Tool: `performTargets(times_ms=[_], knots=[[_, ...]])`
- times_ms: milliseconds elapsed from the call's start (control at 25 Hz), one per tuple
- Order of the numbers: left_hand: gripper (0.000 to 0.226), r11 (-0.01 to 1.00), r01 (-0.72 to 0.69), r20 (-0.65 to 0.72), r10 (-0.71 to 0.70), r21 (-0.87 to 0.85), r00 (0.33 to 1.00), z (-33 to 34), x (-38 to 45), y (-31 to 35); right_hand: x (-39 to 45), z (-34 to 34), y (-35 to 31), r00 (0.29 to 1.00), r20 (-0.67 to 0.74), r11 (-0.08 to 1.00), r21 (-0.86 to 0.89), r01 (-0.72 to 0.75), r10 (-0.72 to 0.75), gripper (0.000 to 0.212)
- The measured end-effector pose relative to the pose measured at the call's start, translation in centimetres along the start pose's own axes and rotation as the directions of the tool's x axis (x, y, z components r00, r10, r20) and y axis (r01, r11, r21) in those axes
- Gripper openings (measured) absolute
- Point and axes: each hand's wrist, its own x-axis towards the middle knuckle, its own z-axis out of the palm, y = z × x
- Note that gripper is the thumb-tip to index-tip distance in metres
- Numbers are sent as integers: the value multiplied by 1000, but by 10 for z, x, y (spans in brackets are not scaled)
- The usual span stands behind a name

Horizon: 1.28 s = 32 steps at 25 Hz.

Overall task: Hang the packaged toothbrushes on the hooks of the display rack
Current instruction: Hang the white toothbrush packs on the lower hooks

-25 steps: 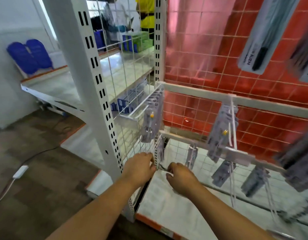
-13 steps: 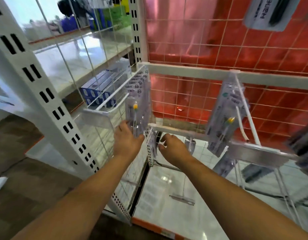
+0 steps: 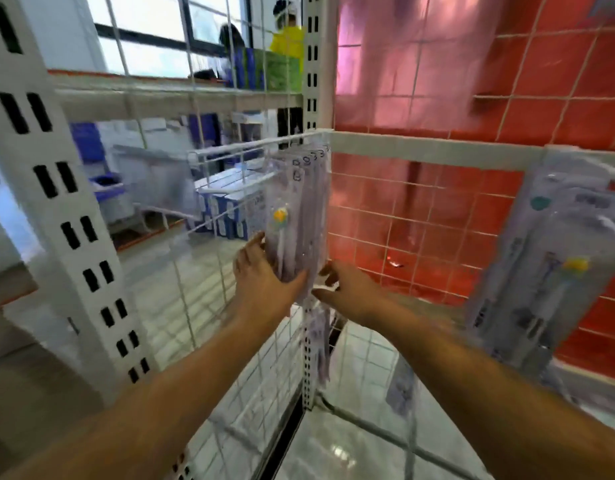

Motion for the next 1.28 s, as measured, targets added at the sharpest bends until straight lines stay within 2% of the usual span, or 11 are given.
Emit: performTargets(times_ms=[120, 240, 320, 440, 520, 720, 800, 960, 1160, 1280], knots=[[95, 990, -100, -18, 99, -98, 995, 6, -5, -11, 3, 10, -3, 992, 58, 993, -38, 115, -113, 45], [92, 973, -176, -50, 170, -151, 984, 13, 1, -18, -1, 14, -6, 973, 81, 975, -34, 221, -218, 35], [85, 953, -165, -62, 154, -256, 986, 15, 9, -16, 0, 15, -5, 974, 10, 973, 19, 228, -228, 13], [73, 917, -103, -64, 84, -387, 994, 15, 11, -8, 3, 17, -2, 963, -28, 963, 38, 268, -267, 26], [72, 936, -86, -87, 60, -341, 994, 15, 12, -3, 3, 16, -2, 959, -23, 958, 44, 284, -283, 16], [63, 951, -57, -52, 43, -305, 998, 19, 15, 14, -3, 16, -1, 958, 2, 955, 77, 285, -286, 21], [56, 947, -65, -60, 49, -315, 997, 19, 13, 19, -9, 16, 2, 970, 10, 969, 47, 242, -243, 19], [50, 932, -87, -109, 52, -352, 993, 15, 4, 17, -3, 21, 18, 993, 16, 993, 8, 117, -117, 50], [47, 901, -144, -172, 79, -410, 982, -1, -12, 7, 7, 18, 23, 990, 62, 992, 37, 122, -125, 56], [45, 893, -207, -217, 127, -399, 968, -13, -34, 6, 16, 12, 21, 981, 116, 987, -26, 161, -157, 60]])
